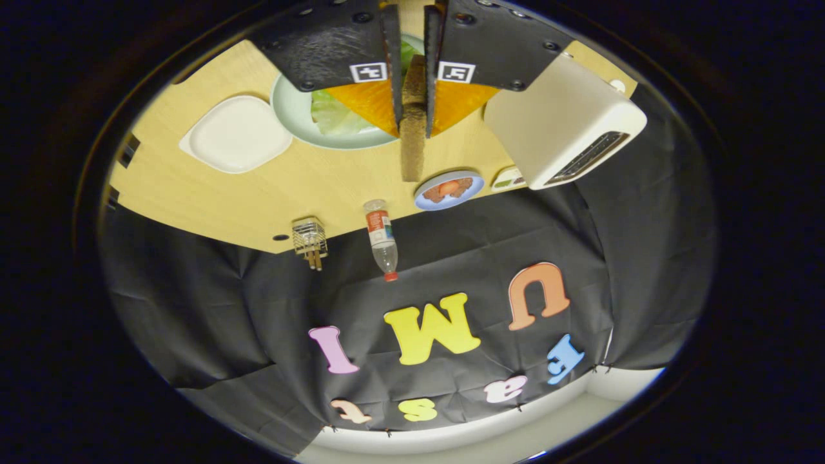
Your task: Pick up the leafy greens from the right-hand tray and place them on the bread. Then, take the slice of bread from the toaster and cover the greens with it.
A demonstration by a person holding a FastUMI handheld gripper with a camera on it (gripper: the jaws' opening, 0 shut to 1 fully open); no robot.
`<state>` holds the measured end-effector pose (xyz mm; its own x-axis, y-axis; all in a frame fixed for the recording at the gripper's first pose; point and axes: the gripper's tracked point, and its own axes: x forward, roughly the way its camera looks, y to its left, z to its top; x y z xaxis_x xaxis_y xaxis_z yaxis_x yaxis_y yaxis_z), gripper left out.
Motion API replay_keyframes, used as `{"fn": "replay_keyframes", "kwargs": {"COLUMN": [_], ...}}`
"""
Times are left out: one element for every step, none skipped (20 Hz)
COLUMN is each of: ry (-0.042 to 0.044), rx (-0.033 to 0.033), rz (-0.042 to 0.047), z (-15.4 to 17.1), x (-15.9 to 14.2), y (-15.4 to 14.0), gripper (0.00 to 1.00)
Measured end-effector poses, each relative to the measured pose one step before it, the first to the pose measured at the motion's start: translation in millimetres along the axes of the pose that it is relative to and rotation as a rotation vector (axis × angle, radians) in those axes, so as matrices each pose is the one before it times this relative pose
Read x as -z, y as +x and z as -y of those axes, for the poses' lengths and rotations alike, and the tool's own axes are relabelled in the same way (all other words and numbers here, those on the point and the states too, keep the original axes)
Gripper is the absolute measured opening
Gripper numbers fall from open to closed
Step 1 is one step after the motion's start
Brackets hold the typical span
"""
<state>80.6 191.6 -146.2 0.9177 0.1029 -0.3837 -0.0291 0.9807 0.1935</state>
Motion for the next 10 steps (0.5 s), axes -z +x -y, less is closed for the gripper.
{"fn": "replay_keyframes", "kwargs": {"ry": [-0.01958, -0.00973, -0.00291, 0.00533, 0.00872, 0.01199, 0.01296, 0.01141, 0.007, 0.00401], "rx": [0.01488, 0.0087, 0.00947, 0.01022, 0.00596, 0.00713, 0.00596, 0.00427, -0.00146, -0.00792], "rz": [-0.00008, -0.00159, -0.00498, -0.00981, -0.01527, -0.01849, -0.01914, -0.01913, -0.02045, -0.02089], "z": [5.99, 3.26, 3.66, 4.95, 3.45, 3.91, 4.33, 3.46, 2.61, 0.91], "x": [-0.2, 0.02, 1.97, 2.54, 3.41, 4.04, 5.04, 4.3, 4.25, 4.73], "y": [1.19, -0.36, 0.53, -0.21, 0.56, 0.11, -0.77, -0.97, -0.92, -0.47], "gripper": [0.21, 0.26, 0.34, 0.38, 0.43, 0.47, 0.51, 0.55, 0.59, 0.63]}}
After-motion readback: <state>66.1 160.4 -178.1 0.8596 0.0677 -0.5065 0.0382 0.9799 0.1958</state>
